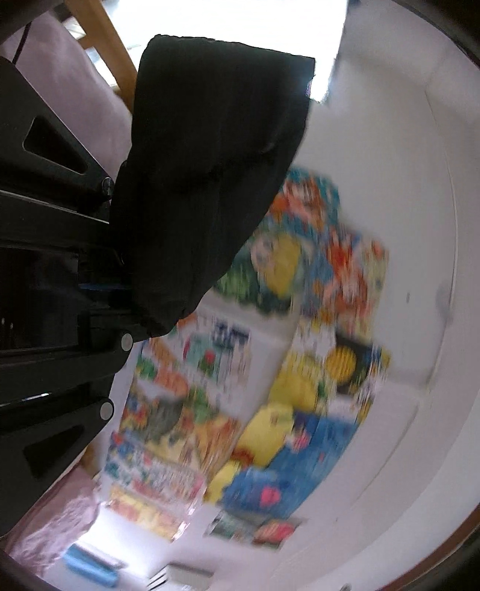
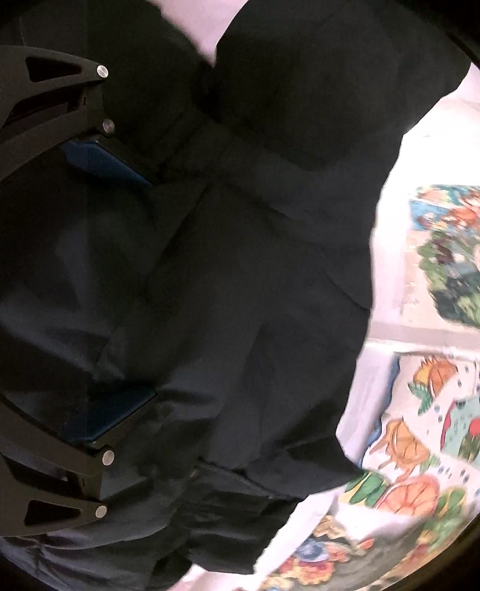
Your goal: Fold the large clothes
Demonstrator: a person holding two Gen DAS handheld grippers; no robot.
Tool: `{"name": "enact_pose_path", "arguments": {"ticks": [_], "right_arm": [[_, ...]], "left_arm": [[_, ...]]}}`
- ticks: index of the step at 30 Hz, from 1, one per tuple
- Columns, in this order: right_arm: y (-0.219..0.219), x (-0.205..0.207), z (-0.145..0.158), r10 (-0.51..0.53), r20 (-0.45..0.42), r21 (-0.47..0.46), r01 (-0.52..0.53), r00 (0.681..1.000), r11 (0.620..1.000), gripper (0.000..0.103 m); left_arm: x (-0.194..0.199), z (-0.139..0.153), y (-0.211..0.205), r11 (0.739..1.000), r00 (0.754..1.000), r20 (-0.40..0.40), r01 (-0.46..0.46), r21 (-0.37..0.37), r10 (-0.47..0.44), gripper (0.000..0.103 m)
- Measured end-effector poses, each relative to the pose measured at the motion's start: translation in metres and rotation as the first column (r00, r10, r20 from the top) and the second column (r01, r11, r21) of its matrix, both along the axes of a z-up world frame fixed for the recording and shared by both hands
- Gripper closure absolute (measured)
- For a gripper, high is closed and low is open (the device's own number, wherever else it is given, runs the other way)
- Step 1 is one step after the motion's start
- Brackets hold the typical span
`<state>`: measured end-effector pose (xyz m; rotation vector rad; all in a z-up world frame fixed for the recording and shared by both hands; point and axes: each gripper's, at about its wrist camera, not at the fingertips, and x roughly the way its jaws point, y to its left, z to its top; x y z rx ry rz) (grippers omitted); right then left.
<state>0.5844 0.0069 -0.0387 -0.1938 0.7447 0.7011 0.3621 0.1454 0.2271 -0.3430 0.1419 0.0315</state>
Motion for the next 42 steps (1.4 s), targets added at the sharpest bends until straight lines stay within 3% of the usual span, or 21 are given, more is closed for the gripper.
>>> {"name": "enact_pose_path", "arguments": {"ticks": [4,9,12,20,26,30,33,36,39,42], "right_arm": [[-0.042,0.003,0.015,-0.024,-0.076,0.111,0.033,0.997,0.993,0.000],[-0.101,-0.010,0.037,-0.064,-0.003,0.126,0.063,0.998,0.990,0.000],[-0.147,-0.014,0.045,-0.087,-0.016,0.191,0.089,0.996,0.978,0.000],[-0.256,-0.015,0.035,-0.242,-0.074,0.263,0.253,0.968,0.931,0.000],[-0.340,-0.010,0.009,-0.357,-0.216,0.352,0.414,0.909,0.840,0.000],[-0.375,-0.010,-0.004,-0.337,-0.314,0.456,0.452,0.888,0.766,0.000],[-0.390,-0.010,-0.013,-0.290,-0.380,0.527,0.463,0.878,0.713,0.000],[-0.401,-0.009,-0.030,-0.242,-0.469,0.575,0.502,0.849,0.646,0.000],[-0.405,-0.010,-0.043,-0.180,-0.526,0.605,0.515,0.831,0.607,0.000],[-0.405,-0.010,-0.048,-0.107,-0.544,0.640,0.494,0.832,0.588,0.000]], "left_arm": [[0.016,0.017,-0.048,0.991,0.994,-0.010,0.109,0.075,-0.108,0.099],[0.037,0.020,-0.111,0.961,0.976,-0.054,0.215,0.172,-0.209,0.099],[0.050,0.013,-0.137,0.945,0.963,-0.081,0.268,0.186,-0.257,0.099],[0.086,-0.037,-0.224,0.854,0.885,-0.254,0.451,0.260,-0.391,0.099],[0.117,-0.100,-0.271,0.788,0.808,-0.408,0.552,0.273,-0.425,0.099],[0.133,-0.152,-0.284,0.763,0.755,-0.493,0.597,0.247,-0.432,0.099],[0.143,-0.187,-0.284,0.760,0.721,-0.543,0.614,0.215,-0.429,0.099],[0.151,-0.213,-0.280,0.770,0.691,-0.574,0.619,0.156,-0.439,0.099],[0.160,-0.233,-0.273,0.777,0.652,-0.612,0.622,0.096,-0.447,0.099],[0.160,-0.244,-0.273,0.771,0.612,-0.651,0.633,0.064,-0.449,0.099]]}}
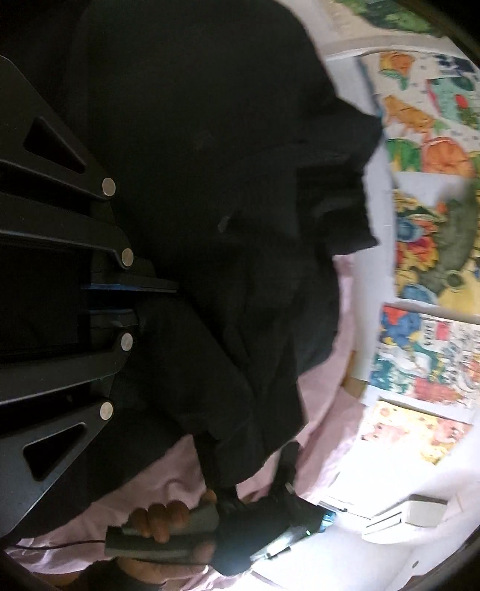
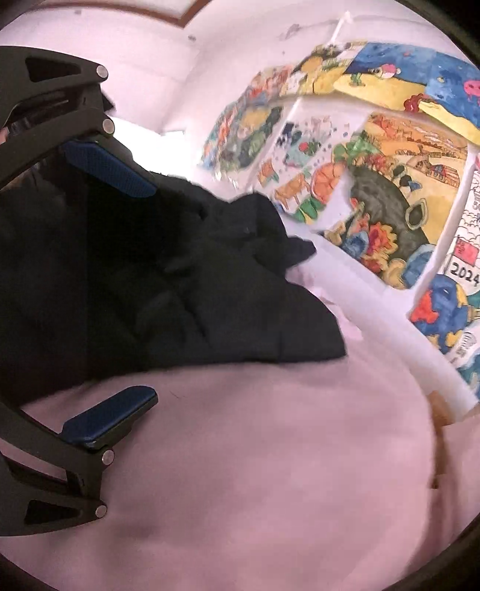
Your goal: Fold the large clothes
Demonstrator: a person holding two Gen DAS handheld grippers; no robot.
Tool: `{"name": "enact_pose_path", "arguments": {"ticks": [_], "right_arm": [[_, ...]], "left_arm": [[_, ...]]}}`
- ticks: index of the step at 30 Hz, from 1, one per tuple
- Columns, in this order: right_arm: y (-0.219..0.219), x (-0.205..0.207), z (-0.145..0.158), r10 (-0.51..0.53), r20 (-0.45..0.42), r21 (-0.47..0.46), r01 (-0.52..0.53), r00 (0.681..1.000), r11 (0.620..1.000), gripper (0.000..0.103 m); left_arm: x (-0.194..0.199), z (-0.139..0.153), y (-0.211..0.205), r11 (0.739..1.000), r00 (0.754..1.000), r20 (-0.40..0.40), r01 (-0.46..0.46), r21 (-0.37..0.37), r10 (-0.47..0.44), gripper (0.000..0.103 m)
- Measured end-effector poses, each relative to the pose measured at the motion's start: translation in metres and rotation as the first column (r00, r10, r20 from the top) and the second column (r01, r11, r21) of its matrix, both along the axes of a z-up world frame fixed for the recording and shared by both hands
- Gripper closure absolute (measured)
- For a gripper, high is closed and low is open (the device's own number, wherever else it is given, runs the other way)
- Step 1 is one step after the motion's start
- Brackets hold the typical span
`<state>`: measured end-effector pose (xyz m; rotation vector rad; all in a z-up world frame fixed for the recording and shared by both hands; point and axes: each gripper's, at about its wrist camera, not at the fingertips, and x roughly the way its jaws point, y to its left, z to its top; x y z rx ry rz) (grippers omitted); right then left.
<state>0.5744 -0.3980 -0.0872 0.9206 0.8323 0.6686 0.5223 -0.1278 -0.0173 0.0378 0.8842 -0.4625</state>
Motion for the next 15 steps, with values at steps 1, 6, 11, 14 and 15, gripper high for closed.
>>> {"name": "enact_pose_path", "arguments": {"ticks": [1,6,11,14,15], "right_arm": [[-0.001,-0.001,-0.002,0.009,0.001,0.016,-0.009,1.000,1.000,0.000],[0.002,-0.002,-0.003,0.041,0.011,0.048,-0.042,0.999,0.998,0.000],[0.015,-0.008,-0.001,0.052,0.022,-0.049,-0.051,0.998,0.998,0.000],[0.027,-0.012,0.002,0.064,0.024,-0.129,-0.060,0.998,0.990,0.017],[0.030,-0.013,0.001,0.071,0.020,-0.144,-0.067,0.997,0.987,0.025]], "left_arm": [[0.002,-0.004,0.002,1.000,1.000,-0.024,0.004,-0.002,-0.004,0.098],[-0.004,-0.005,0.007,1.000,0.998,-0.068,0.016,-0.012,-0.017,0.095],[-0.011,-0.004,0.006,0.998,0.997,-0.054,0.056,0.018,-0.055,0.088],[-0.016,-0.005,0.002,0.997,0.997,-0.034,0.067,0.045,-0.066,0.076],[-0.018,-0.004,0.001,0.996,0.997,-0.033,0.073,0.049,-0.072,0.066]]}}
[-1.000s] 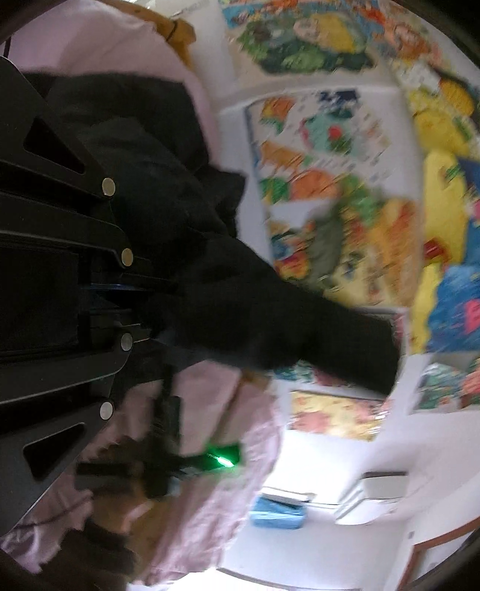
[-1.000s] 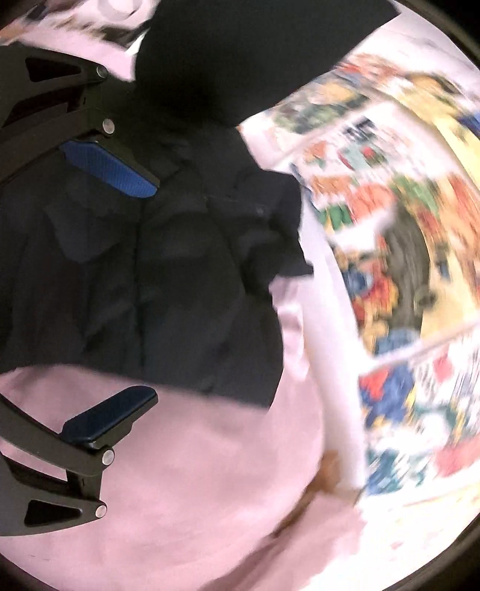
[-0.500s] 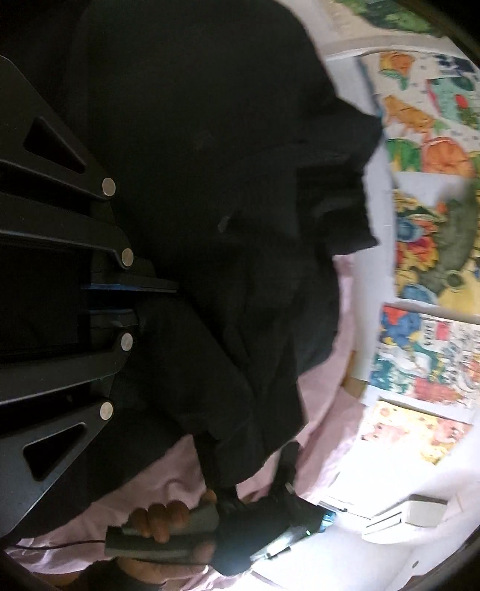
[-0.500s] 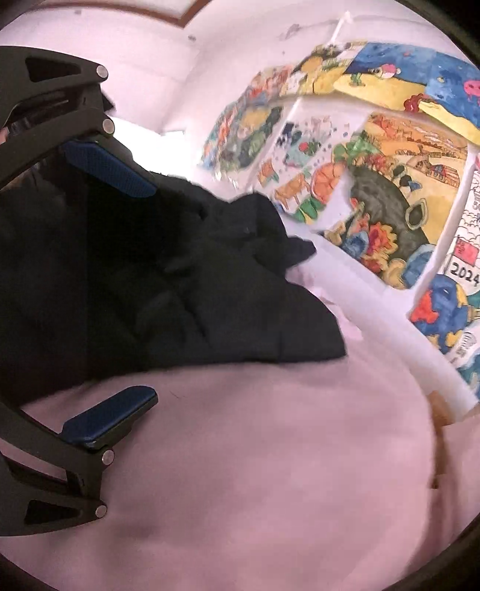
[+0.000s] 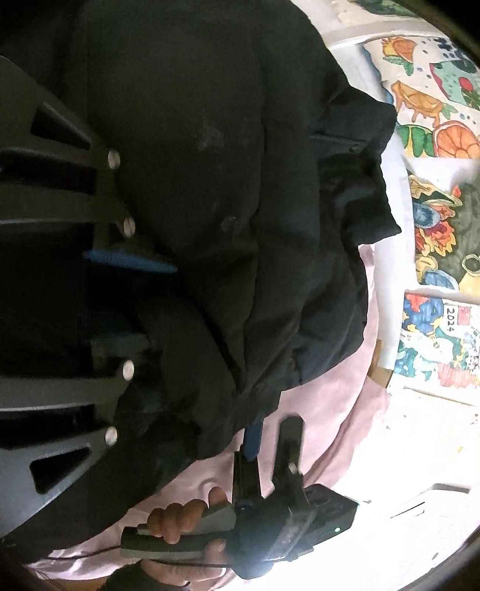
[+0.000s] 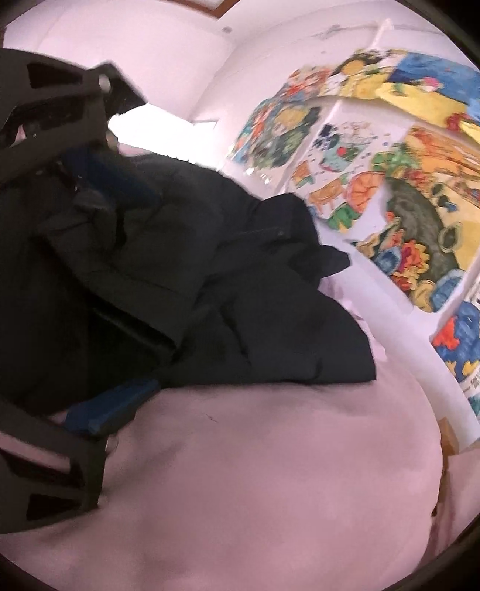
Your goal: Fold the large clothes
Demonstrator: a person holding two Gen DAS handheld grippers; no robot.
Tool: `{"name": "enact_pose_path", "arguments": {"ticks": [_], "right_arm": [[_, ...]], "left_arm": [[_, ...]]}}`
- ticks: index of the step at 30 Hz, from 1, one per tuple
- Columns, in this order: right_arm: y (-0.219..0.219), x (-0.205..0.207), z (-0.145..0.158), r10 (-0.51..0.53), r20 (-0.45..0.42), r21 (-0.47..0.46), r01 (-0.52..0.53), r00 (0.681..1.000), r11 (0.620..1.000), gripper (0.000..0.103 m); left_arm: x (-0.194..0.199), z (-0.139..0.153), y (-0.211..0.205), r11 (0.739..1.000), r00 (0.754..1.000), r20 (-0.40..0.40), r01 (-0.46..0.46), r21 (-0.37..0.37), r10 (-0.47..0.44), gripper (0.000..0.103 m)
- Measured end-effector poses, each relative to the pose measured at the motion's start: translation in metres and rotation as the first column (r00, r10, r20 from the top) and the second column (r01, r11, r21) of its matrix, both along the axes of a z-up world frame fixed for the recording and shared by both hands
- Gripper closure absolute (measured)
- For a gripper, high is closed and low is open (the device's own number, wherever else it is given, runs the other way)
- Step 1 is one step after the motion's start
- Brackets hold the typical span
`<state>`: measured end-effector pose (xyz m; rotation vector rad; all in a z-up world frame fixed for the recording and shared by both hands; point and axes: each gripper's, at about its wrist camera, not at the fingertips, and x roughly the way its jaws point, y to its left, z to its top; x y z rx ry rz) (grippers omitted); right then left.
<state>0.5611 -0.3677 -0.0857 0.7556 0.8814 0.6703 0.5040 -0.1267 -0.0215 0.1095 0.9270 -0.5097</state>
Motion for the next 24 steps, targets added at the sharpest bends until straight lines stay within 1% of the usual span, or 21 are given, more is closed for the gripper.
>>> {"name": "enact_pose_path", "arguments": {"ticks": [1,2,3,4,5,6,7,8,9,11,12,14,15,17,18,19,20,21,22,24], "right_arm": [[0.004,-0.001,0.000,0.009,-0.005,-0.015,-0.009,1.000,1.000,0.028],[0.007,-0.003,0.000,0.013,-0.006,-0.022,-0.013,1.000,1.000,0.033],[0.010,-0.005,0.000,0.014,-0.009,-0.036,-0.015,1.000,0.999,0.040],[0.012,-0.006,0.000,0.009,-0.013,-0.053,-0.010,1.000,0.999,0.044],[0.014,-0.007,0.000,0.002,-0.017,-0.069,-0.003,1.000,0.998,0.053],[0.013,-0.007,-0.001,-0.003,-0.022,-0.079,0.001,1.000,0.997,0.061],[0.013,-0.006,-0.002,-0.016,-0.032,-0.095,0.013,0.999,0.995,0.064],[0.013,-0.006,-0.003,-0.028,-0.040,-0.109,0.023,0.999,0.994,0.070],[0.012,-0.005,-0.004,-0.038,-0.045,-0.119,0.032,0.998,0.992,0.074],[0.012,-0.005,-0.003,-0.047,-0.043,-0.140,0.041,0.998,0.989,0.090],[0.012,-0.005,-0.001,-0.048,-0.036,-0.145,0.042,0.998,0.988,0.093],[0.013,-0.008,0.007,-0.050,-0.002,-0.167,0.049,0.999,0.985,0.095],[0.014,-0.010,0.016,-0.056,0.033,-0.214,0.062,0.998,0.975,0.096],[0.017,-0.013,0.031,-0.070,0.091,-0.283,0.093,0.993,0.955,0.096],[0.018,-0.014,0.037,-0.076,0.113,-0.303,0.108,0.991,0.947,0.096],[0.021,-0.013,0.043,-0.081,0.136,-0.330,0.122,0.987,0.936,0.096],[0.024,-0.012,0.049,-0.085,0.156,-0.369,0.138,0.984,0.919,0.096],[0.027,-0.011,0.051,-0.088,0.166,-0.399,0.149,0.982,0.905,0.096],[0.031,-0.009,0.051,-0.093,0.170,-0.423,0.158,0.981,0.892,0.096],[0.038,-0.003,0.044,-0.096,0.160,-0.473,0.162,0.982,0.866,0.096]], "left_arm": [[-0.001,0.000,-0.001,1.000,1.000,-0.003,0.011,-0.008,-0.011,0.059],[-0.004,0.001,-0.002,1.000,1.000,-0.004,0.022,-0.017,-0.022,0.047],[-0.006,0.002,-0.003,0.999,1.000,0.001,0.030,-0.021,-0.030,0.039],[-0.009,0.003,-0.004,0.999,0.999,0.005,0.044,-0.024,-0.044,0.034],[-0.012,0.003,-0.004,0.998,0.998,0.004,0.058,-0.031,-0.058,0.023],[-0.014,0.004,-0.004,0.997,0.998,0.002,0.067,-0.038,-0.067,0.019],[-0.018,0.006,-0.002,0.997,0.998,0.004,0.067,-0.042,-0.067,0.019],[-0.020,0.007,-0.001,0.997,0.998,0.004,0.067,-0.043,-0.067,0.019],[-0.023,0.010,0.003,0.997,0.998,0.006,0.065,-0.048,-0.065,0.019],[-0.030,0.018,0.012,0.996,0.998,0.013,0.055,-0.065,-0.055,0.019],[-0.032,0.022,0.017,0.996,0.999,0.017,0.047,-0.071,-0.046,0.019],[-0.035,0.033,0.035,0.997,0.999,0.044,-0.002,-0.074,0.005,0.019],[-0.035,0.037,0.043,0.997,0.997,0.064,-0.036,-0.067,0.040,0.019],[-0.032,0.047,0.062,0.991,0.984,0.125,-0.123,-0.045,0.127,0.019],[-0.030,0.050,0.070,0.987,0.975,0.151,-0.161,-0.031,0.164,0.019],[-0.024,0.054,0.080,0.975,0.957,0.186,-0.223,-0.003,0.220,0.019],[-0.018,0.056,0.086,0.966,0.946,0.203,-0.260,0.015,0.252,0.019],[-0.011,0.056,0.094,0.950,0.928,0.227,-0.311,0.033,0.296,0.019],[-0.004,0.055,0.101,0.938,0.914,0.242,-0.343,0.040,0.324,0.019],[0.008,0.048,0.108,0.919,0.899,0.253,-0.386,0.075,0.357,0.019]]}}
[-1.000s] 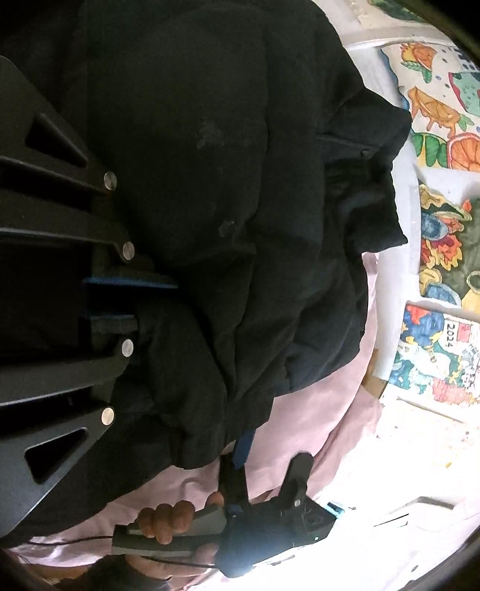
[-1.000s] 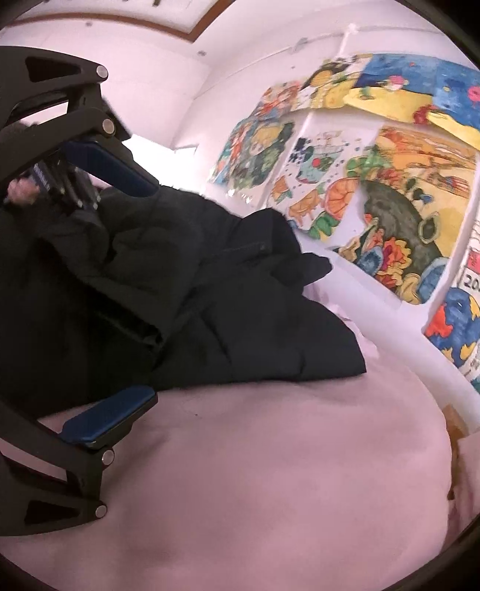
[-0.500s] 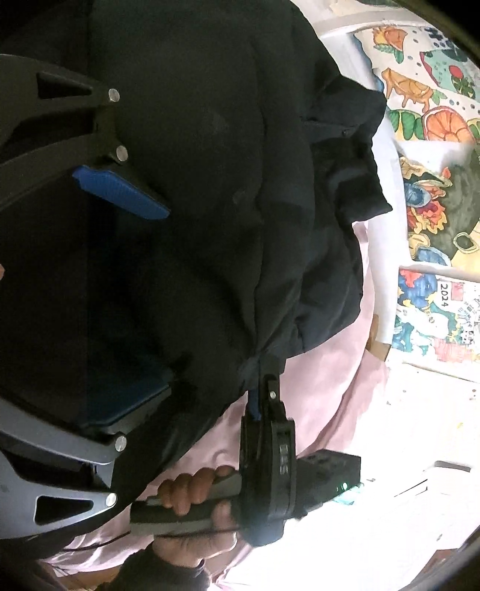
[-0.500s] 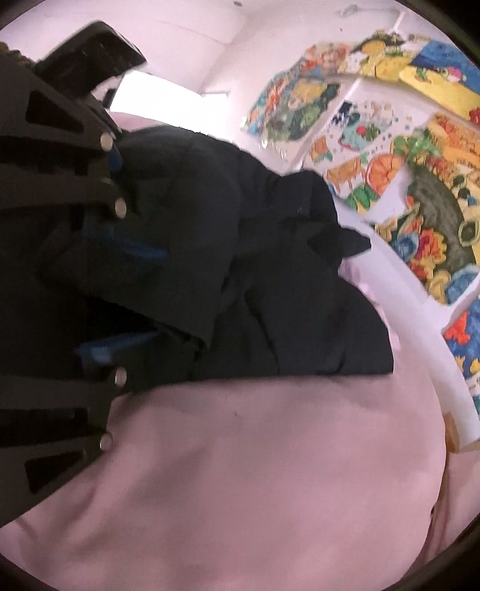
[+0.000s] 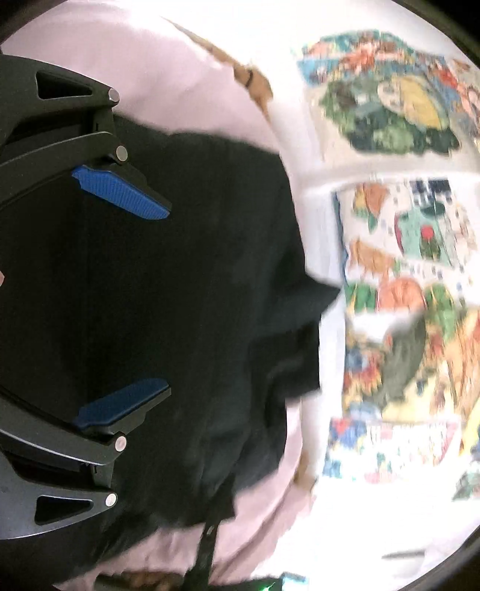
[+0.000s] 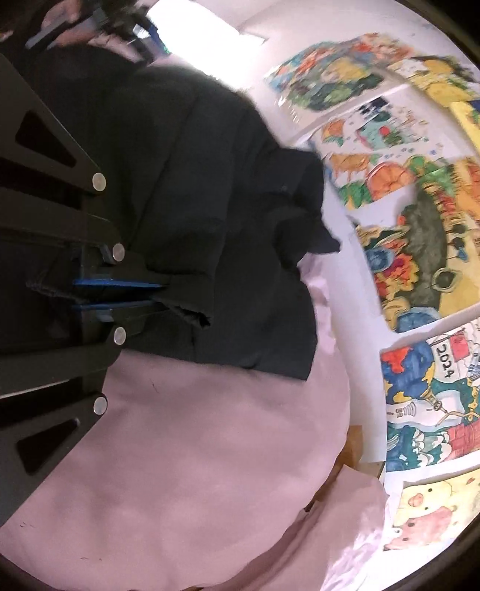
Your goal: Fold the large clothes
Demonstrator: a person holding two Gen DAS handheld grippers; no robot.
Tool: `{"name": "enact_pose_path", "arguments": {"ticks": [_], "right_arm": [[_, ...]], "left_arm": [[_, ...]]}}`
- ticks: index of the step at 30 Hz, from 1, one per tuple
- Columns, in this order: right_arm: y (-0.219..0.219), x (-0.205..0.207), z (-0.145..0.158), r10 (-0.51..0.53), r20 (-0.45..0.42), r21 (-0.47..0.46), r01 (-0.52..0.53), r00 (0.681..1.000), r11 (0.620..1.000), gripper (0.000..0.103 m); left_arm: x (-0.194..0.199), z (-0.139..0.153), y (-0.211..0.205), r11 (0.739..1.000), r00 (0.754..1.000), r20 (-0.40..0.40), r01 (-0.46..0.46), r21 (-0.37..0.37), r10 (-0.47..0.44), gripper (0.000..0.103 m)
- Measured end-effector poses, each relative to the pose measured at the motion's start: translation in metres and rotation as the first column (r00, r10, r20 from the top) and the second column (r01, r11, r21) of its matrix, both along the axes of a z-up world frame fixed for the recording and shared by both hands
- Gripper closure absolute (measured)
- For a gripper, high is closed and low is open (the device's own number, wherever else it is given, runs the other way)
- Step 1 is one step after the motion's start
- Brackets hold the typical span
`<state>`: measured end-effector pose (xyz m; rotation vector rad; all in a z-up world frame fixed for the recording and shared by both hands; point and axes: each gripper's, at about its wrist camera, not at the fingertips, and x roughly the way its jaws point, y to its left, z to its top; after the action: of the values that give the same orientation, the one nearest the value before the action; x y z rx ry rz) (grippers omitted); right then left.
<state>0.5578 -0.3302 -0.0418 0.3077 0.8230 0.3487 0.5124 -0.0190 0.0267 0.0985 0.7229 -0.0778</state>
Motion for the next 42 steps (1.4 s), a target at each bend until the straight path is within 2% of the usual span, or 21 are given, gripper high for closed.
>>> {"name": "enact_pose_path", "arguments": {"ticks": [1,4,7,13,20,26,29,31,33,36,38,42], "right_arm": [[0.004,0.002,-0.004,-0.001,-0.007,-0.027,0.001,1.000,1.000,0.096],[0.011,0.008,-0.017,0.002,-0.013,-0.094,-0.003,1.000,0.996,0.096],[0.014,0.013,-0.026,0.010,-0.016,-0.128,-0.012,1.000,0.992,0.095],[0.025,0.022,-0.044,0.034,-0.020,-0.203,-0.037,0.999,0.979,0.093],[0.038,0.026,-0.061,0.034,-0.017,-0.264,-0.037,0.999,0.964,0.092],[0.036,0.020,-0.055,0.034,0.005,-0.266,-0.032,0.999,0.963,0.091],[0.028,0.017,-0.045,0.048,0.010,-0.241,-0.044,0.999,0.970,0.083],[0.023,0.016,-0.036,0.052,0.016,-0.215,-0.047,0.999,0.975,0.068],[0.016,0.015,-0.023,0.046,0.043,-0.188,-0.037,0.998,0.981,0.045],[0.013,0.019,-0.003,0.046,0.098,-0.172,-0.028,0.994,0.985,0.040],[0.014,0.030,0.011,0.049,0.125,-0.145,-0.030,0.991,0.989,0.036],[0.028,0.071,0.037,0.045,0.150,-0.023,-0.042,0.988,0.999,0.028]], "left_arm": [[0.010,-0.007,0.002,0.999,0.999,-0.023,-0.030,0.038,0.031,0.019],[0.027,-0.034,0.008,0.995,0.994,-0.093,-0.049,0.086,0.057,0.019],[0.030,-0.054,0.012,0.995,0.993,-0.107,-0.037,0.089,0.046,0.018],[0.041,-0.073,0.016,0.995,0.990,-0.137,-0.033,0.094,0.046,0.013],[0.047,-0.087,0.020,0.995,0.991,-0.127,-0.037,0.093,0.049,0.006],[0.039,-0.075,0.022,0.996,0.995,-0.091,-0.045,0.080,0.052,0.005],[0.033,-0.061,0.020,0.994,0.996,-0.069,-0.055,0.099,0.062,0.005],[0.030,-0.048,0.022,0.995,0.997,-0.043,-0.060,0.084,0.063,0.005],[0.028,-0.033,0.025,0.996,0.997,-0.015,-0.068,0.050,0.069,0.005],[0.042,-0.009,0.030,0.998,0.998,-0.026,-0.061,-0.030,0.060,0.005],[0.059,0.004,0.028,0.997,0.998,-0.047,-0.054,-0.054,0.052,0.005],[0.104,0.030,0.020,0.999,0.998,-0.055,-0.039,-0.035,0.037,0.005]]}}
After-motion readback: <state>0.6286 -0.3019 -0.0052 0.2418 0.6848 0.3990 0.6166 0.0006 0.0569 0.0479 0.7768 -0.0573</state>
